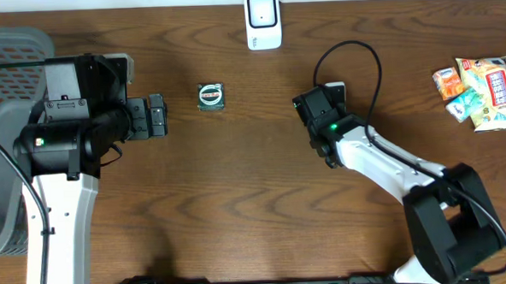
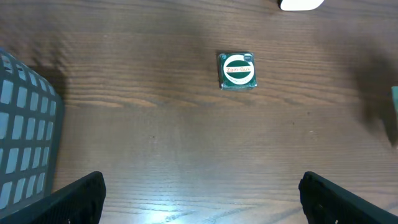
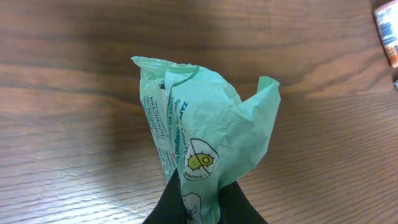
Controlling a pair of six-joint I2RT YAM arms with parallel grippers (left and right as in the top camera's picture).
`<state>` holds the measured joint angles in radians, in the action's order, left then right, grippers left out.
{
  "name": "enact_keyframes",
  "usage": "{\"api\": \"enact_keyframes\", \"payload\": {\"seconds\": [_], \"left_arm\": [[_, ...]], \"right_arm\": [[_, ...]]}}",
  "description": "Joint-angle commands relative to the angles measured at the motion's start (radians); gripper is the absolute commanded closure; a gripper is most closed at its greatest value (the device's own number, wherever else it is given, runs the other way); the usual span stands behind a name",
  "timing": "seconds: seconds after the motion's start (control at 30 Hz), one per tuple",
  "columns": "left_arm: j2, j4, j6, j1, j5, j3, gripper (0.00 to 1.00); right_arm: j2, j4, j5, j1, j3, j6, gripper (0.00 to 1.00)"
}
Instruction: Scan the item barcode
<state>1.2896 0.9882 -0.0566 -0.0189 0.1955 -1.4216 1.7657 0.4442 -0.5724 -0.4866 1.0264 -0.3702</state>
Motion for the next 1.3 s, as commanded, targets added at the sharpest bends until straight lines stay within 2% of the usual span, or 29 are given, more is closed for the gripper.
{"api": "enact_keyframes", "payload": {"seconds": [0.0,0.2,0.37,0.5,0.83,0.93,0.97,1.03,1.2,1.27], "left_arm": [[0.003,0.002,-0.01,-0.005,-0.006,-0.007,0.02],[0.003,0.002,-0.01,-0.005,-0.006,-0.007,0.02],[0.003,0.002,-0.01,-0.005,-0.006,-0.007,0.02],[0.003,0.002,-0.01,-0.005,-0.006,-0.007,0.02],[0.003,0.002,-0.01,-0.005,-0.006,-0.007,0.02],[0.003,0.002,-0.01,-0.005,-0.006,-0.007,0.02],[0.003,0.002,-0.01,-0.005,-0.006,-0.007,0.02],[0.003,0.002,-0.01,-0.005,-0.006,-0.007,0.02],[0.003,0.002,-0.01,-0.005,-0.006,-0.007,0.02],[0.003,0.002,-0.01,-0.005,-0.006,-0.007,0.02]], "right_arm": [[0.004,-0.005,-0.039,-0.017,0.002,0.014,0.92],[0.004,0.001,-0.038,-0.058,0.006,0.053,0.88],[0.004,0.005,0.002,-0.102,0.006,0.053,0.76],[0.004,0.003,0.032,-0.141,0.006,0.037,0.84],[0.004,-0.029,0.033,-0.197,0.006,0.033,0.79],[0.003,-0.031,0.032,-0.197,0.007,0.033,0.69],[0.003,-0.029,0.031,-0.195,0.01,0.033,0.62],[0.003,-0.024,0.032,-0.192,0.022,0.021,0.54],[0.003,-0.002,0.071,-0.19,0.074,-0.004,0.4],[0.003,0.021,0.069,-0.182,0.093,-0.048,0.31]]}}
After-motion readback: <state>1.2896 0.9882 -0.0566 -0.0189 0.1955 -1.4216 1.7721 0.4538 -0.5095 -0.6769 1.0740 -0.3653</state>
